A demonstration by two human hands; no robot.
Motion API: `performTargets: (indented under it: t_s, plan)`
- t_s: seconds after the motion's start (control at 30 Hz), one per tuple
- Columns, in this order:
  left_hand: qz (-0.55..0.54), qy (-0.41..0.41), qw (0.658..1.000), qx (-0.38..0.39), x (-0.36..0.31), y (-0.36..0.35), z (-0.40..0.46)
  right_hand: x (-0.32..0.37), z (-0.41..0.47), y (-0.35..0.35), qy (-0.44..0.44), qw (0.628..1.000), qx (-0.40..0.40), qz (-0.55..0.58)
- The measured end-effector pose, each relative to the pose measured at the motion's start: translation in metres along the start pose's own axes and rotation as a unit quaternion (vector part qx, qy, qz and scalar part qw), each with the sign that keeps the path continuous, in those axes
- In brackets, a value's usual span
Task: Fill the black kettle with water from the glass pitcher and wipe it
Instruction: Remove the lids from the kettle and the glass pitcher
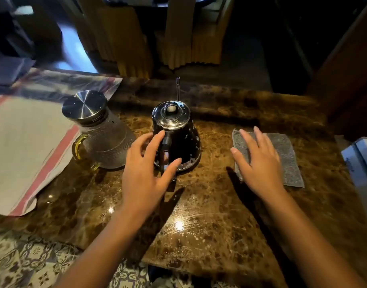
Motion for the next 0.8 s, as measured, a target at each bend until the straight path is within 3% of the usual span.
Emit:
performTargets:
  t_s: [0.13, 0.43, 0.67, 0.8]
  plan:
    - [0.014, 0.008, 1.0, 0.018, 0.004, -0.008, -0.001, -0.029, 0.008, -0.017, -0.046, 0.997, 0.029, -0.055]
    - [-0.062, 0.03, 0.997, 0.042, 0.001, -0.013, -0.001, -0.053, -0.002, -0.056, -0.036, 0.984, 0.074, -0.159]
    - [-0.084, 0.03, 0.995, 0.048, 0.006, -0.014, 0.0, -0.061, -0.037, -0.046, -0.024, 0.982, 0.044, -0.182]
    - [-0.088, 0.018, 0.995, 0.041, 0.009, -0.014, 0.004, -0.057, -0.046, -0.045, -0.042, 0.981, 0.068, -0.176]
Point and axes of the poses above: each hand's wrist, its own z-axis towards the middle knuckle, its own y-axis out of the back of the hand, x = y × z, the point moved 10 cm from there along z, towards the middle knuckle, and after that the axes turned 7 degrees about -x, right-handed, at the moved point
